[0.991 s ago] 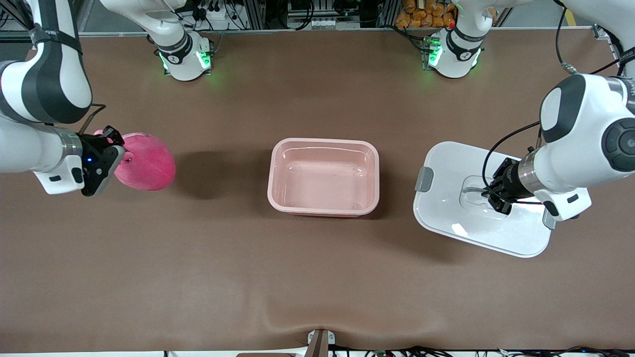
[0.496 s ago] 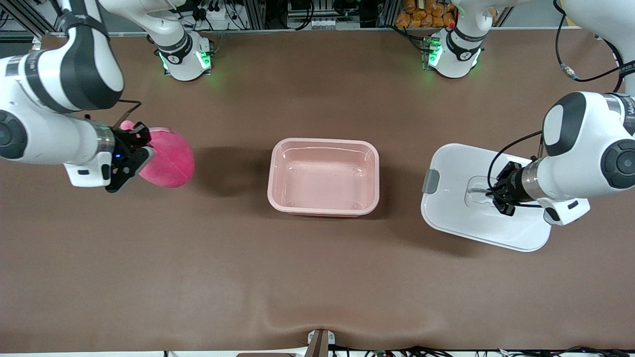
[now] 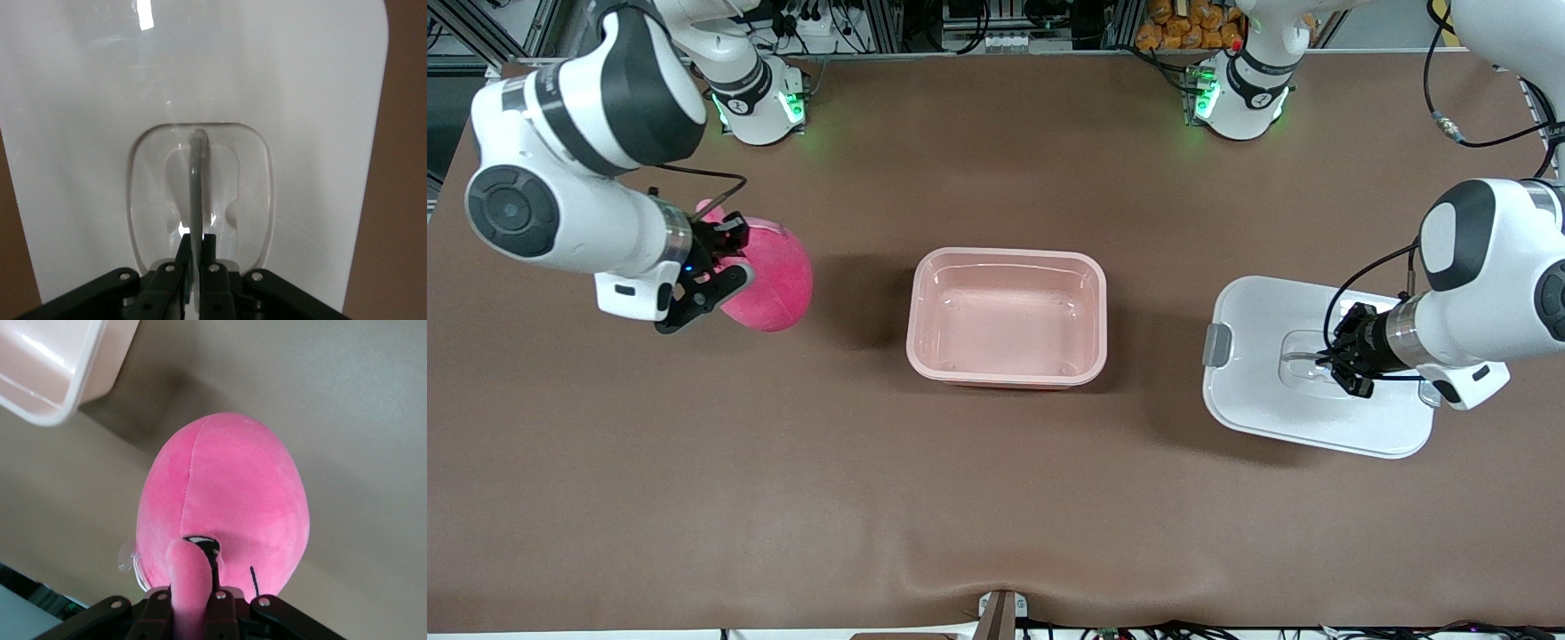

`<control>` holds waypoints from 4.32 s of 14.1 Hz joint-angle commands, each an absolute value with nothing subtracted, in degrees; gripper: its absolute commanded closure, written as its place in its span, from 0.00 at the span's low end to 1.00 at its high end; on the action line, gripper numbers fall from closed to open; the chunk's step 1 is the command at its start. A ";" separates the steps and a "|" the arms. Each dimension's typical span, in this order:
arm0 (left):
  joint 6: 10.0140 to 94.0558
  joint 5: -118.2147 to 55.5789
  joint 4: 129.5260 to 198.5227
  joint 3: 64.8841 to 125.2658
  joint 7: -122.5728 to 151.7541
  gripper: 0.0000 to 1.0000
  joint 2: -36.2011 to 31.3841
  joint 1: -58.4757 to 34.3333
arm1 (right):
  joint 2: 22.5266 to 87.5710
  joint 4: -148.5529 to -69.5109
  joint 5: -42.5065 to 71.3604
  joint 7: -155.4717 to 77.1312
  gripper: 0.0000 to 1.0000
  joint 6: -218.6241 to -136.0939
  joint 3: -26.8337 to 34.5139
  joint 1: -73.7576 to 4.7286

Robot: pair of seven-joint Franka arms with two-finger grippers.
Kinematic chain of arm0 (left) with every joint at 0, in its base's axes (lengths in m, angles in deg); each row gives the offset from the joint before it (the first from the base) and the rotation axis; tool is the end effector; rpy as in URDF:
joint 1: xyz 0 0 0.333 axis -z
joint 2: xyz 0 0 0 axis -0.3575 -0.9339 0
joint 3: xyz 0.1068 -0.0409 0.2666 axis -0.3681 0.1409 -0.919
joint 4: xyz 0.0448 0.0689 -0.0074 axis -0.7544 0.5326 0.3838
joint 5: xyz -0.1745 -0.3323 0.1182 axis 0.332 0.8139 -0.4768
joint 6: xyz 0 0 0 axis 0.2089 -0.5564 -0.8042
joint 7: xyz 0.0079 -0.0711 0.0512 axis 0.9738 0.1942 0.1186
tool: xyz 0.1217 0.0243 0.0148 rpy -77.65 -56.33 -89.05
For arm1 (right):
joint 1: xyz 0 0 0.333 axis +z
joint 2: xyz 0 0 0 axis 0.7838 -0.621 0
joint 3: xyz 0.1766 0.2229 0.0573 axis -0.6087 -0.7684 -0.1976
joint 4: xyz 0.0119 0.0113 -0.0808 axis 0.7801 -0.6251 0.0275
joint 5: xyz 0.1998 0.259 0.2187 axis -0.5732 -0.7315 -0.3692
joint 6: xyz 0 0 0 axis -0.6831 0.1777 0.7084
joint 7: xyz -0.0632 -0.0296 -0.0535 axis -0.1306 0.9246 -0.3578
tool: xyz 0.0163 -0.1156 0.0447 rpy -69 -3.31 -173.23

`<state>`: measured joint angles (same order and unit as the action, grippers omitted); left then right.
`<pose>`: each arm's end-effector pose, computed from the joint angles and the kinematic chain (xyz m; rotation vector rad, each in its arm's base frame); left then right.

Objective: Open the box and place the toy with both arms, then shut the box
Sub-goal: 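Move the pink toy with the right gripper over the open pink box, then lower the pink toy into the box with the right gripper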

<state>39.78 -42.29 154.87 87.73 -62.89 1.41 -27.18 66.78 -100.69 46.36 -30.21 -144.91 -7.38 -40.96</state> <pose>0.6413 -0.0376 0.3711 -2.3713 -1.9603 0.1785 0.5495 0.1704 0.4533 -2.8936 -0.7826 0.5125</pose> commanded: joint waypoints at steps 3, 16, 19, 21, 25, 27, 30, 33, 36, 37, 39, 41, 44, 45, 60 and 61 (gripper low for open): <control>43.06 -40.13 160.02 88.26 -66.32 1.00 5.37 -28.59 | 67.26 -98.96 44.17 -43.04 1.00 -144.44 -11.80 -40.98; 45.79 -39.17 164.95 88.35 -67.55 1.00 10.65 -31.05 | 63.58 -93.34 41.78 -72.22 1.00 -145.59 -11.89 -32.72; 45.79 -39.17 164.95 88.35 -67.55 1.00 10.64 -31.14 | 60.68 -89.48 41.78 -78.72 1.00 -145.67 -11.89 -30.62; 45.70 -39.17 165.03 88.26 -67.46 1.00 10.29 -31.14 | 58.57 -87.19 41.78 -82.24 1.00 -145.85 -11.89 -29.30; 45.79 -39.17 164.77 88.35 -66.67 1.00 10.03 -31.14 | 55.93 -85.24 41.69 -88.58 1.00 -150.76 -11.98 -26.66; 45.79 -38.73 164.86 88.26 -66.67 1.00 10.29 -31.23 | 55.31 -85.16 41.69 -89.46 1.00 -152.08 -11.98 -26.30; 46.14 -36.63 164.07 88.26 -66.67 1.00 10.47 -31.75 | 53.04 -82.62 41.43 -91.57 1.00 -152.79 -11.98 -25.77; 45.71 -35.83 163.89 88.18 -67.11 1.00 10.91 -32.46 | 50.48 -79.54 41.34 -92.72 1.00 -154.10 -11.98 -25.16; 45.53 -35.22 163.81 88.26 -67.38 1.00 11.70 -32.46 | 48.64 -79.44 41.34 -94.12 1.00 -157.96 -11.98 -23.41; 45.53 -35.13 163.80 88.26 -67.29 1.00 11.70 -32.55 | 47.93 -79.44 41.34 -94.47 1.00 -159.28 -11.98 -23.05; 45.26 -35.12 163.80 88.26 -67.38 1.00 11.79 -32.55 | 46.53 -78.83 41.34 -94.65 1.00 -159.91 -11.98 -22.44; 45.00 -35.04 163.80 88.26 -67.38 1.00 12.22 -32.46 | 45.38 -77.86 41.43 -94.91 1.00 -160.00 -11.89 -22.26; 44.82 -35.04 163.80 88.26 -67.38 1.00 12.23 -32.46 | 44.07 -77.95 41.52 -95.53 1.00 -160.00 -11.80 -22.08; 44.82 -35.04 163.80 88.26 -67.38 1.00 12.23 -32.46 | 43.54 -77.95 41.69 -95.79 1.00 -160.00 -11.72 -21.65; 41.75 -32.58 163.89 88.35 -67.20 1.00 14.25 -32.37 | 37.91 -79.53 43.89 -96.15 1.00 -162.63 -11.63 -19.88; 41.75 -32.49 163.98 88.35 -67.03 1.00 14.25 -32.37 | 37.73 -79.62 43.98 -96.15 1.00 -163.77 -11.63 -19.80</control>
<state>42.74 -34.12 163.23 88.08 -67.07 12.48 -31.93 38.22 -80.42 42.97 -95.00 -162.92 -12.06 -20.65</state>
